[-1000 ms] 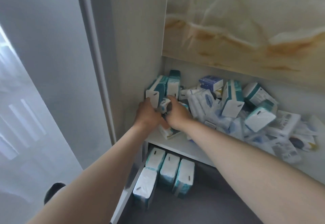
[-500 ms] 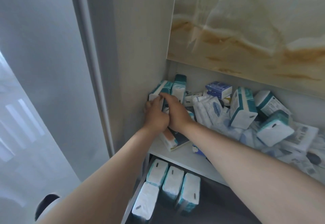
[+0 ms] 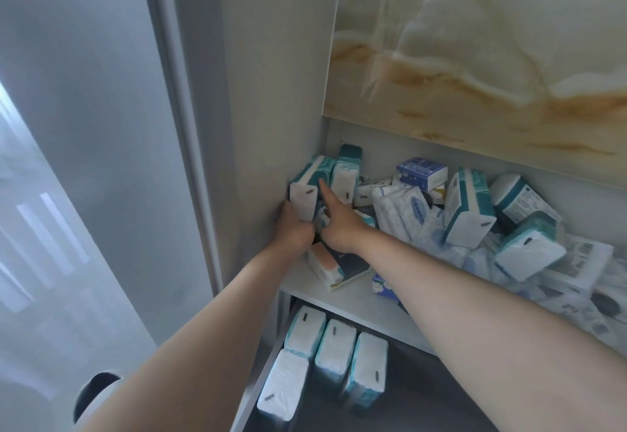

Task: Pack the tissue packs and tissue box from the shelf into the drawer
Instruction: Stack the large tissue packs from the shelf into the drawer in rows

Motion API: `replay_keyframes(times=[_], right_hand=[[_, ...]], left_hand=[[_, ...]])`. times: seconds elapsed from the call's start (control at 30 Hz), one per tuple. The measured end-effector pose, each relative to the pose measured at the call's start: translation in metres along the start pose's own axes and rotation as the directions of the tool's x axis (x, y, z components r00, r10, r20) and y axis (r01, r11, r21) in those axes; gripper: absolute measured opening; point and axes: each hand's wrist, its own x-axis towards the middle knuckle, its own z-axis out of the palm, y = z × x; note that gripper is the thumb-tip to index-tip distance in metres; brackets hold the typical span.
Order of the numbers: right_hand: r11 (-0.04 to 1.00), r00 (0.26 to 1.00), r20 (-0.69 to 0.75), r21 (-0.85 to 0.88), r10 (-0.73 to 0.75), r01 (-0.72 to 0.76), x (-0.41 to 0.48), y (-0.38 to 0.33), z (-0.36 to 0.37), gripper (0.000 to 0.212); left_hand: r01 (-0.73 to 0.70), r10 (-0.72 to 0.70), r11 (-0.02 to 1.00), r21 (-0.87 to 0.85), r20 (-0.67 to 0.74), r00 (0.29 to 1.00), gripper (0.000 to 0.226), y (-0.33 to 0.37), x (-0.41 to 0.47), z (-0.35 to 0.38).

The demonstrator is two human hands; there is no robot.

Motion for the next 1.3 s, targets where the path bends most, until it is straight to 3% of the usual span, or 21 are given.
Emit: replay_keyframes(times=[0.13,0.27,0.4,0.5,0.6,0.8,0.87,0.93,1.03,1.17,1.3], right_hand=[[0.989,0.986,-0.168,0.145,-0.018,0.042,0.007,0.001,0.005,0.098],[0.976,0.964,-0.249,0.17,-0.093,0.138,-0.003,0.01,-0.005,0.099],[0.962,0.929,-0.312,0.122,-0.197,0.245,-0.024,0.004,-0.014,0.092],[0.938,0.888,-0.356,0.076,-0.292,0.339,-0.051,-0.01,-0.018,0.08],[0.925,0.861,-0.355,-0.037,-0.365,0.377,-0.082,-0.021,-0.022,0.084],[0.947,0.916,-0.261,0.018,-0.306,0.321,-0.15,-0.032,-0.025,0.1],[0.949,0.923,-0.237,0.011,-0.302,0.314,-0.174,-0.033,-0.023,0.096],[0.964,0.95,-0.178,0.029,-0.257,0.266,-0.194,-0.029,-0.018,0.091],[0.993,0.993,0.035,0.039,-0.115,0.113,-0.22,-0.013,-0.005,0.089],[0.999,0.982,0.187,-0.03,0.032,-0.027,-0.245,0.014,0.018,0.093],[0.992,0.956,0.264,-0.063,0.126,-0.113,-0.252,0.036,0.038,0.09]], left_hand=[[-0.018,0.019,0.999,0.041,-0.018,1.0,0.022,0.012,0.004,-0.001],[-0.04,0.04,0.999,0.035,0.003,0.999,0.06,0.02,-0.002,0.002],[-0.051,0.048,0.996,-0.078,-0.034,0.998,0.039,0.032,-0.03,-0.002],[-0.149,0.137,0.984,-0.1,-0.121,0.983,0.045,0.034,-0.052,-0.015],[-0.255,0.247,0.963,-0.089,-0.097,0.964,0.06,0.045,-0.077,-0.034],[-0.351,0.355,0.923,0.156,0.002,0.935,0.048,0.055,-0.138,-0.057],[-0.32,0.312,0.923,0.214,0.071,0.947,0.042,0.052,-0.155,-0.065],[-0.238,0.19,0.949,0.208,0.228,0.955,0.034,0.047,-0.169,-0.077],[-0.115,-0.043,0.939,0.323,0.442,0.896,0.032,0.031,-0.185,-0.088],[-0.17,-0.192,0.814,0.556,0.533,0.824,0.032,-0.001,-0.194,-0.079],[-0.259,-0.276,0.651,0.714,0.54,0.795,0.056,-0.03,-0.19,-0.062]])
